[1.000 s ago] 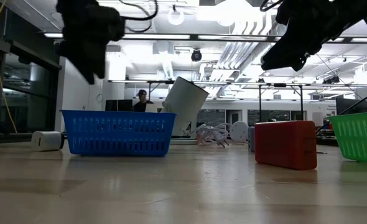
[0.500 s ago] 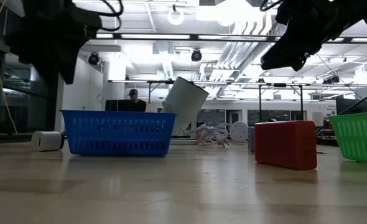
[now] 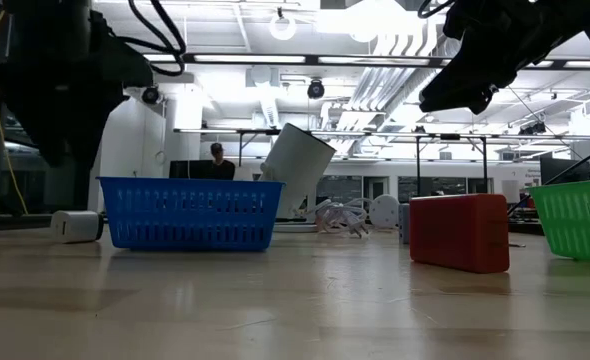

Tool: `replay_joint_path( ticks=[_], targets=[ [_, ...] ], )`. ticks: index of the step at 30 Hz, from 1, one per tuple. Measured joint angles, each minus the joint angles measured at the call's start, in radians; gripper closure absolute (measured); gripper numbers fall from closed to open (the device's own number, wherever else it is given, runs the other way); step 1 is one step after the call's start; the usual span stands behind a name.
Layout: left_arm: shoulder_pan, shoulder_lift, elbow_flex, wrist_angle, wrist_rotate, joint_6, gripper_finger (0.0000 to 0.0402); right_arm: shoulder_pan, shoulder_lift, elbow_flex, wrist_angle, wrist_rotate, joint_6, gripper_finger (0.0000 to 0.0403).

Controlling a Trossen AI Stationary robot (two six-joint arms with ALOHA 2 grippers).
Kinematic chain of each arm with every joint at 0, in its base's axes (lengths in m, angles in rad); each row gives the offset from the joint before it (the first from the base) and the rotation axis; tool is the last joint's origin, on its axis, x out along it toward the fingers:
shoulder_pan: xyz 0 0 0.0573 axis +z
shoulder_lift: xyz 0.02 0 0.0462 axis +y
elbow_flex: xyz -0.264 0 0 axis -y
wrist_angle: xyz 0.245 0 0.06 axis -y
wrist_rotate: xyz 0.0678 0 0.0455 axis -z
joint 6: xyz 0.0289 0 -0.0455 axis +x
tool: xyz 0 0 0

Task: Pick & Place Office items
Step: Put the white charger adapter into the green bin

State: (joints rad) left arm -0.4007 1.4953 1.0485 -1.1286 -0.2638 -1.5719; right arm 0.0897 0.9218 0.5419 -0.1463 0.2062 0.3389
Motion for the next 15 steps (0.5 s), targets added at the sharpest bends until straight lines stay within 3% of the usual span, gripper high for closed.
replay_joint_path(
  ticks=[15],
  targets=[
    [0.035,0.02,-0.164,0.249,0.023,0.071,0.0185,0.0,0.0,0.0,0.0,0.0,0.0,0.0251]
  ],
)
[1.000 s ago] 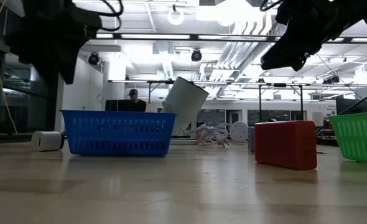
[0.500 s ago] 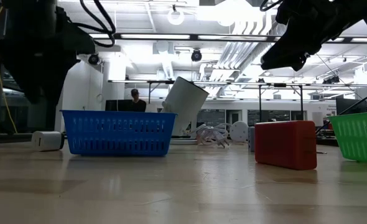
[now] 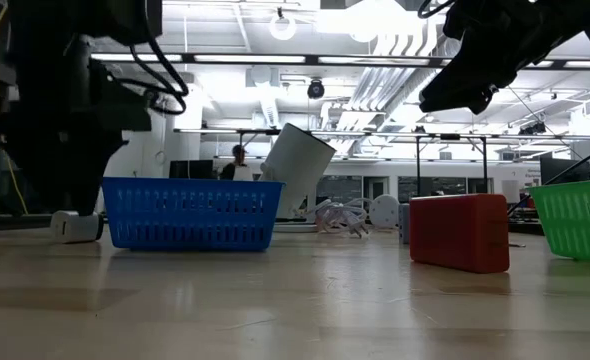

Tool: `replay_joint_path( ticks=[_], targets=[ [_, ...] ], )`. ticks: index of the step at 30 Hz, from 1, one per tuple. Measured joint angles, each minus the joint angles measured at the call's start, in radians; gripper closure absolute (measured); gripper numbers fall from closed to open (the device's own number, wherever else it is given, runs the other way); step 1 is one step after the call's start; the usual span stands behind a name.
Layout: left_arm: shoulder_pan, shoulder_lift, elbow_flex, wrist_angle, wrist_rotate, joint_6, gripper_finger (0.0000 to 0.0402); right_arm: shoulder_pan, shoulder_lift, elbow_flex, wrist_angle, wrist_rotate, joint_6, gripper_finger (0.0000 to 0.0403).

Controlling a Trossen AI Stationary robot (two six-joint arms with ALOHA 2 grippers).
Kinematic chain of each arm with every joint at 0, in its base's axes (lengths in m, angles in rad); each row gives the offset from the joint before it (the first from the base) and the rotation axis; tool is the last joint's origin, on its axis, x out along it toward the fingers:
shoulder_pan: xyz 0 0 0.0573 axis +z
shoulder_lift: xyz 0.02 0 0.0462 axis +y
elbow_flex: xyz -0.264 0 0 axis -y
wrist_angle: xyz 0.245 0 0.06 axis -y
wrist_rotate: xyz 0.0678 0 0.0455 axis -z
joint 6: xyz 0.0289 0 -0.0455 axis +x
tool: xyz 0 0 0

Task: Pick & Place Office items
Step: Put the white charger adapter into the green bin

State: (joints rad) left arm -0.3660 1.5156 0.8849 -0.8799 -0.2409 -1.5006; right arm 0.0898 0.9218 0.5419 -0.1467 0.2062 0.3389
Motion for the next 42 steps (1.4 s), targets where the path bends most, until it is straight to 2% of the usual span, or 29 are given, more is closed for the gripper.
replay_joint_path(
  ticks=[5,14,37,42],
  targets=[
    [0.039,0.0,-0.05,0.066,0.029,0.039,0.0185,0.0,0.0,0.0,0.0,0.0,0.0,0.0251],
    [0.07,0.0,-0.053,0.069,0.056,0.065,0.0188,0.0,0.0,0.0,0.0,0.0,0.0,0.0251],
    [0.069,-0.001,-0.053,0.069,0.093,0.035,0.0272,0.0,0.0,0.0,0.0,0.0,0.0,0.0251],
    [0.069,-0.001,-0.053,0.068,0.091,0.035,0.0277,0.0,0.0,0.0,0.0,0.0,0.0,0.0251]
  ],
)
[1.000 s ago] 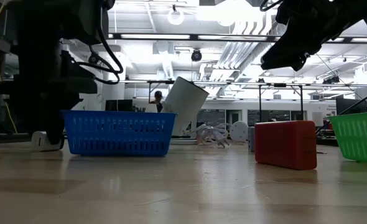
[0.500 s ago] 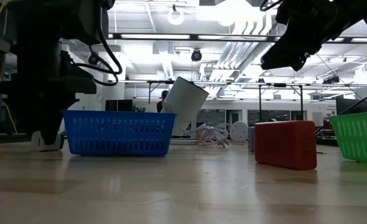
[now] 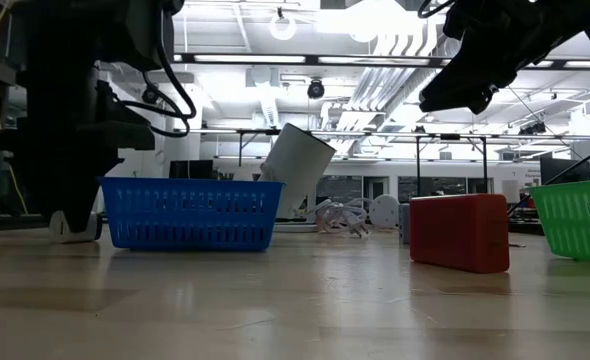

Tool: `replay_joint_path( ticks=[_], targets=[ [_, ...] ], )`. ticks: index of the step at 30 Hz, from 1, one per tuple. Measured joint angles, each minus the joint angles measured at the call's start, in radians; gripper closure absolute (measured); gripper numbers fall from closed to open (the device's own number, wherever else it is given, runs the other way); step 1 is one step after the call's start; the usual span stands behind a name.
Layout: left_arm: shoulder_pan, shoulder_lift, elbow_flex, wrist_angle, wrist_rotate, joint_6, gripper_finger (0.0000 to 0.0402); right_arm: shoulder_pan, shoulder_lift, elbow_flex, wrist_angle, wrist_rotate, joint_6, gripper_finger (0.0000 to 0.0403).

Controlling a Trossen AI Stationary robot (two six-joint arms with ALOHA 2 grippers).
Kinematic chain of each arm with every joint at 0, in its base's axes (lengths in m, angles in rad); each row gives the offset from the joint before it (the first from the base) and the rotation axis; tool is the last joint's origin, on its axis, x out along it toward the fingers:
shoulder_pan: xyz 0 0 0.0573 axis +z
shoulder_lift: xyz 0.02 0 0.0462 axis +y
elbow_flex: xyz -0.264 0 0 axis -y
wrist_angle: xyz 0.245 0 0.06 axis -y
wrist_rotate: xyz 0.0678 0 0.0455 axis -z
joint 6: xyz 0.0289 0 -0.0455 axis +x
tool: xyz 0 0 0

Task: Pick & Place Office items
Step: Put the white charger adapter into the green bin

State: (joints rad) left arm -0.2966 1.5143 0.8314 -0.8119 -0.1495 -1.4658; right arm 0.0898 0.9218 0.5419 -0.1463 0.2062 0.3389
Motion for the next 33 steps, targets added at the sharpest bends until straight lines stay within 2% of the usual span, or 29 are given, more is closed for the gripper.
replay_joint_path(
  ticks=[6,11,17,21,25,33],
  targets=[
    [0.0,-0.019,0.0,-0.042,-0.023,0.0,0.0279,0.0,0.0,0.0,0.0,0.0,0.0,0.0251],
    [0.0,-0.123,0.0,-0.106,-0.11,0.033,0.028,0.0,0.0,0.0,0.0,0.0,0.0,0.0251],
    [0.0,-0.267,0.0,-0.087,-0.271,0.265,0.028,0.0,0.0,0.0,0.0,0.0,0.0,0.0251],
    [0.015,-0.336,0.0,0.021,-0.331,0.484,0.0281,0.0,0.0,0.0,0.0,0.0,0.0,0.0251],
    [0.064,-0.361,0.0,0.207,-0.306,0.724,0.0281,0.0,0.0,0.0,0.0,0.0,0.0,0.0251],
    [0.201,-0.278,0.0,0.528,-0.081,1.059,0.0278,0.0,0.0,0.0,0.0,0.0,0.0,0.0251]
  ],
)
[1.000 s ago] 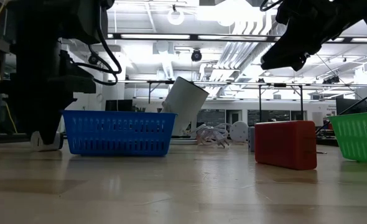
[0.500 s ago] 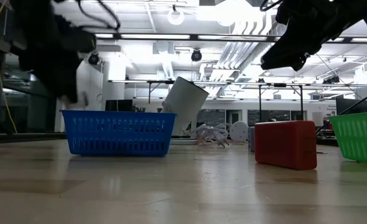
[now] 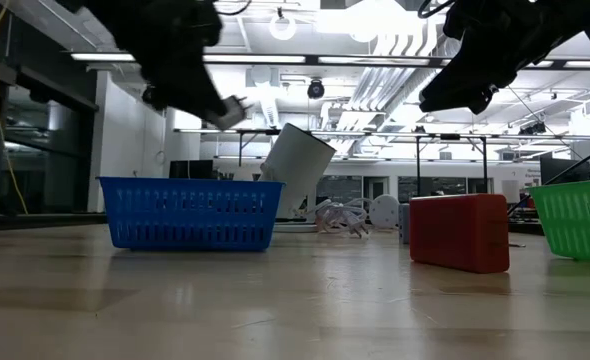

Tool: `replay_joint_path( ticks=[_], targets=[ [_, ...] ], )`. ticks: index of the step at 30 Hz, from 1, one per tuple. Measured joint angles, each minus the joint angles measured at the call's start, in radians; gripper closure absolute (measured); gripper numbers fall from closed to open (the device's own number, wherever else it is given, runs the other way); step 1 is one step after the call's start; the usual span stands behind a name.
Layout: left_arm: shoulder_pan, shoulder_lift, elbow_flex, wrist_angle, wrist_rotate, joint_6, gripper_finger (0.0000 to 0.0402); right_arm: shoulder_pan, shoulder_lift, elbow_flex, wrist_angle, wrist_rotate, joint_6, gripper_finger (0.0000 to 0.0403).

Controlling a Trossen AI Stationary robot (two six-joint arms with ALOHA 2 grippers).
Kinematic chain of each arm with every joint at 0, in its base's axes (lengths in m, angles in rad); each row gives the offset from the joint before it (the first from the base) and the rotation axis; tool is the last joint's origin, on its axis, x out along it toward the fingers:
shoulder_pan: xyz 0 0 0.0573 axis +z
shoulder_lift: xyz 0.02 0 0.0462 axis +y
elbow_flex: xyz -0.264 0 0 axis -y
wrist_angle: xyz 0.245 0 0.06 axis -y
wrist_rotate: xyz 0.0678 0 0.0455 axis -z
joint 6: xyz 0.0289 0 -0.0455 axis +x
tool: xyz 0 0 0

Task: Pick & Place Office items
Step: Put the white charger adapter into the green bin

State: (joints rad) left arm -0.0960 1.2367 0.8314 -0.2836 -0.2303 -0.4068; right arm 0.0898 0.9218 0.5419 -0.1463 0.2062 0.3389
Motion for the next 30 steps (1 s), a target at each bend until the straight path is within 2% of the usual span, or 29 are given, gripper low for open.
replay_joint_path(
  ticks=[5,14,30],
  targets=[
    [0.045,0.071,0.0,0.171,0.096,0.136,0.0278,0.0,0.0,0.0,0.0,0.0,0.0,0.0251],
    [0.055,0.156,0.0,0.402,0.112,0.273,0.0277,0.0,0.0,0.0,0.0,0.0,0.0,0.0251],
    [0.015,0.16,0.0,0.421,0.133,0.298,0.0276,-0.001,0.0,0.0,0.008,0.0,0.0,0.0251]
  ],
)
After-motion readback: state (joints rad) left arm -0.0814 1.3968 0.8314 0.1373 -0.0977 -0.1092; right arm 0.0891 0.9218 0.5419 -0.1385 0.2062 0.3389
